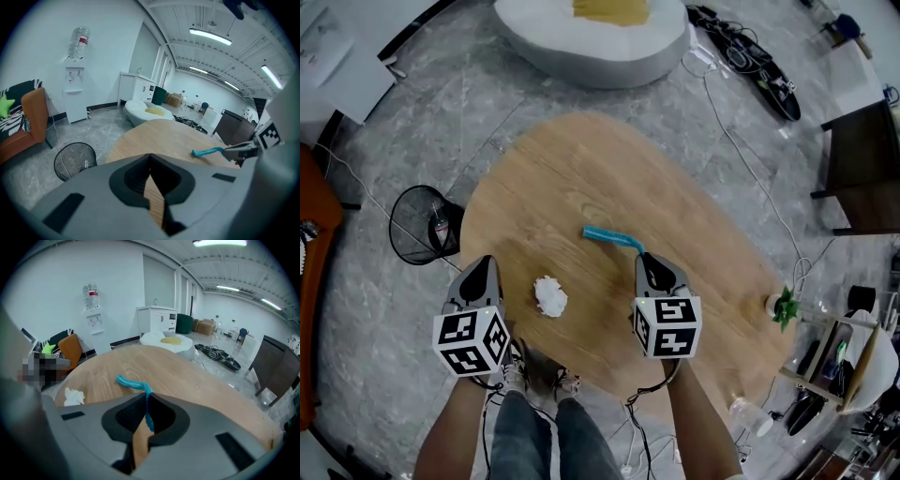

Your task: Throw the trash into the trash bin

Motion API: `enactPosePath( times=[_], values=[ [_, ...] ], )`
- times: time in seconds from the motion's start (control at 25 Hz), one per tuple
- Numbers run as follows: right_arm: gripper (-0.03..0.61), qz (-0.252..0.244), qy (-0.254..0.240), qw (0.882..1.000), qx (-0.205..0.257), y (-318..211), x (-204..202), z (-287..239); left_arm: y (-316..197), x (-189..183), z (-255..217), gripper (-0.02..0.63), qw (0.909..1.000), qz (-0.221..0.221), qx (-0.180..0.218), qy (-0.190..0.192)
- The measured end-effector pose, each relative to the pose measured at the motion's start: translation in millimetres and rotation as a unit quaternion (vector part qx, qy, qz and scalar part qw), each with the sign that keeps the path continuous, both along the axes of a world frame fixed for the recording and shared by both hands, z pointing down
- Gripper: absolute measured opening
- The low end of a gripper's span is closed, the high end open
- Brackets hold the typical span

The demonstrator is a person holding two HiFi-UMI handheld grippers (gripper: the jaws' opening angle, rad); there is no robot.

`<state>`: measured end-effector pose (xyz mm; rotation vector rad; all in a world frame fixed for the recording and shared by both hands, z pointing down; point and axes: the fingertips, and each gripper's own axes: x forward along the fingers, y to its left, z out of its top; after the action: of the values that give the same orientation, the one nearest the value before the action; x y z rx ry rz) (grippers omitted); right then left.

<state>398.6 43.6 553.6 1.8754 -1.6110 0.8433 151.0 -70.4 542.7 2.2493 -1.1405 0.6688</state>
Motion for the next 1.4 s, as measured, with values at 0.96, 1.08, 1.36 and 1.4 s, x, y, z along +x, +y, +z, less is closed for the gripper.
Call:
enactPosePath(
  times=[0.96,1.08,1.36,1.4],
  values=[
    [0.018,-0.117,0.016,0.991,0.060,-114.1,-151.7,-69.2,-38.2,-160.0,-32.7,-0.008,0.9940,-0.105,0.024,0.015],
    [0.018,-0.143,0.012,0.988,0.062,-131.7,-185.5,-72.7,-38.9,-191.1,-32.2,-0.008,0.9913,-0.129,0.021,0.015],
    [0.018,-0.204,0.006,0.976,0.069,-170.2,-264.5,-77.2,-41.9,-262.1,-28.5,-0.009,0.9817,-0.189,0.018,0.017],
    [0.018,-0.210,0.004,0.975,0.069,-175.5,-275.6,-77.2,-43.2,-272.3,-28.5,-0.009,0.9804,-0.196,0.017,0.017]
  ],
)
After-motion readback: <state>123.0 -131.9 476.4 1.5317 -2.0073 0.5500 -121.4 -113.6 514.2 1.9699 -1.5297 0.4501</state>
